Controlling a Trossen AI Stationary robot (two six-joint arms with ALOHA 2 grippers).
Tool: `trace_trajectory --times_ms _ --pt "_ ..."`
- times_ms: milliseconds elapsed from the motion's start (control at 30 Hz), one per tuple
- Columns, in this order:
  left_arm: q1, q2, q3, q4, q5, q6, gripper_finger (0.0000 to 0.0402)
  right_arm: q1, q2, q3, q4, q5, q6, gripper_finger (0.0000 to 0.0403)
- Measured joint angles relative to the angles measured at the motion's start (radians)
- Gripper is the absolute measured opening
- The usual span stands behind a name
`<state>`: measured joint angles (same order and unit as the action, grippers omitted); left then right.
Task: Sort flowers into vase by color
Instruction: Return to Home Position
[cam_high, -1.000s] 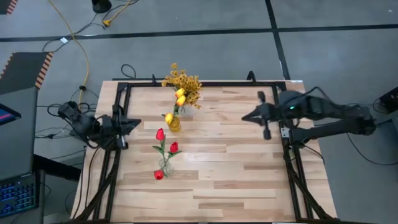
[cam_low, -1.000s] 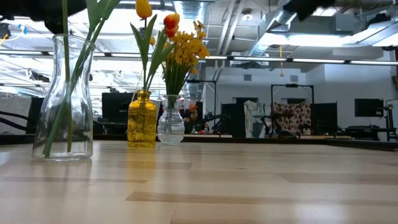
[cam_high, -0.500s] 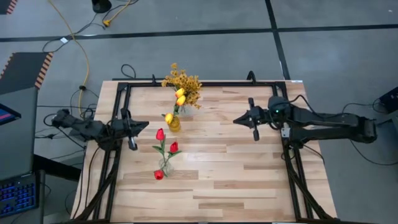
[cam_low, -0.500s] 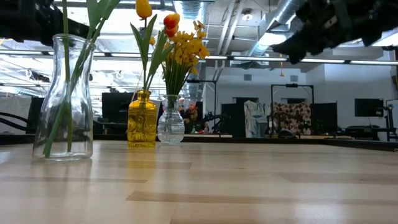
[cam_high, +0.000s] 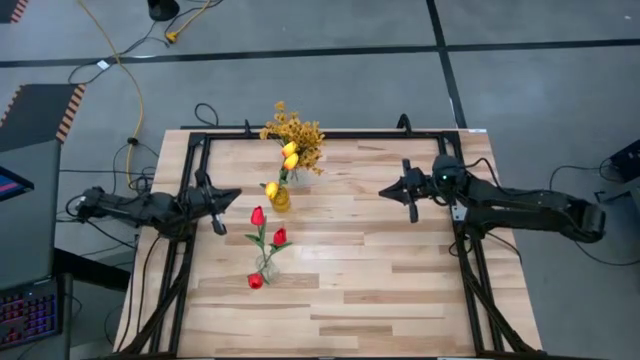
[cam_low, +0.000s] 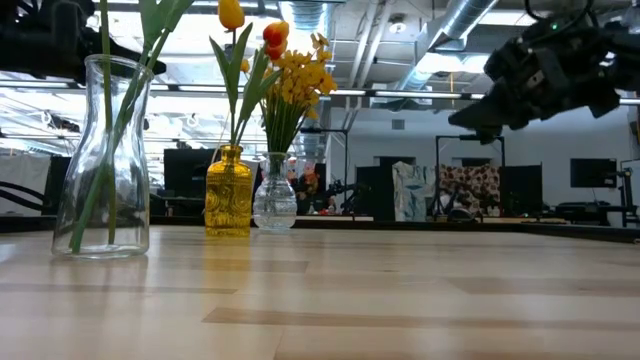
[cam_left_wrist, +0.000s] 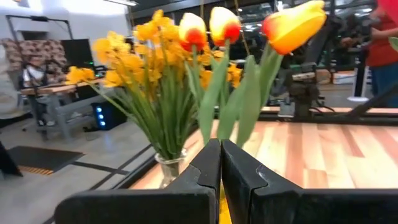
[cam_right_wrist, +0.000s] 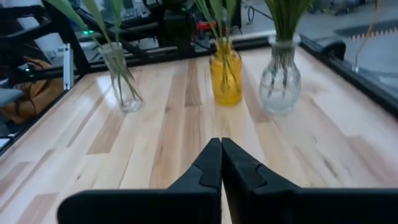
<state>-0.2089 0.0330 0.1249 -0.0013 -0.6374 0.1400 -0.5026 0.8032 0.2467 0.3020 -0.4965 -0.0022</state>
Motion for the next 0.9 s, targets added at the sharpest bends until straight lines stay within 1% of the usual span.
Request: trace_trajectory --times_ms 67,200,367,533,633,800,900 --pt "0.0 -0.034 0.0 -0.019 -0.018 0.003 0.0 -0.005 -0.008 -0.018 -0.013 0.0 0.005 0.0028" --pt "0.0 -0.028 0.006 -0.038 -0.04 0.001 0.0 0.004 -0.055 -0.04 -0.026 -0.001 0.006 0.0025" --pt "0.0 -0.031 0.008 -0.071 -0.041 -0.021 0.0 0.002 -0.176 -0.063 -0.084 0.003 0.021 0.0034" --pt "0.0 -0.031 0.008 -0.067 -0.041 -0.027 0.0 0.002 -0.302 -0.093 -0.134 0.064 0.021 0.0029" --pt "0.0 -0.031 0.008 -0.066 -0.041 -0.028 0.0 0.002 -0.356 -0.092 -0.172 0.123 0.021 0.0026" --pt "0.0 -0.031 0.009 -0.037 -0.05 -0.001 0.0 0.002 -0.454 -0.092 -0.304 0.215 0.035 0.0032" --pt "0.0 -0.03 0.009 -0.034 -0.059 0.007 0.0 0.002 -0.53 -0.092 -0.389 0.238 0.039 0.0033"
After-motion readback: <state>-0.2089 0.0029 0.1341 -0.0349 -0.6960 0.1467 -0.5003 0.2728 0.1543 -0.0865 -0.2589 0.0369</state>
